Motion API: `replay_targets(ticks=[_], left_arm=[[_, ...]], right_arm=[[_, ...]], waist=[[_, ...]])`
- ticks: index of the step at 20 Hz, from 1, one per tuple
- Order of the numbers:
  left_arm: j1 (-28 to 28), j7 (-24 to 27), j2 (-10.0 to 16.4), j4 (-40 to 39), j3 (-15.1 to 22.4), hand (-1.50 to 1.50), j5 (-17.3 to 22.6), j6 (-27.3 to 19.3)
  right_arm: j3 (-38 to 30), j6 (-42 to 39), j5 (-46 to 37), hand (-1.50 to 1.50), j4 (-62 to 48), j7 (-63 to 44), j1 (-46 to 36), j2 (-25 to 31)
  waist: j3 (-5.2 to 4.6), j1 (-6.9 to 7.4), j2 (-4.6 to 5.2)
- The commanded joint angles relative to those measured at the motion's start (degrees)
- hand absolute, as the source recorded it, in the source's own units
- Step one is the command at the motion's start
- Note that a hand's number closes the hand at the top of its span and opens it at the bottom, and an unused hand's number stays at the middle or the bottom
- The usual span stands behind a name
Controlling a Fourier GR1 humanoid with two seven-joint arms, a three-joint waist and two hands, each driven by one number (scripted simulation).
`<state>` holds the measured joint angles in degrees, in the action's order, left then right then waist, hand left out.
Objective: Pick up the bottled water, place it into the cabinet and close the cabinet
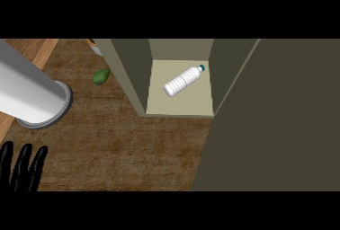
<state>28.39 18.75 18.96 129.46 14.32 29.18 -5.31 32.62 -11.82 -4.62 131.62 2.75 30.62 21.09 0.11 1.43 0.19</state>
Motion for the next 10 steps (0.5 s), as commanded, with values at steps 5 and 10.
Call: replay_targets(ticks=[5,10], left_arm=[[7.91,3.94,2.58,-0.18,-6.36,-1.50,6.73,8.45],[10.82,1.92,5.63,3.69,-11.51,-1.50,11.13,10.58]], right_arm=[[14.23,1.12,-4.10,1.50,0.40,-6.99,-5.82,-9.46],[10.67,0.39,1.81,1.50,0.72,-12.45,-9.25,-12.31]], waist=[[-0.36,1.26,-0.48],[-0.27,2.08,-0.11]])
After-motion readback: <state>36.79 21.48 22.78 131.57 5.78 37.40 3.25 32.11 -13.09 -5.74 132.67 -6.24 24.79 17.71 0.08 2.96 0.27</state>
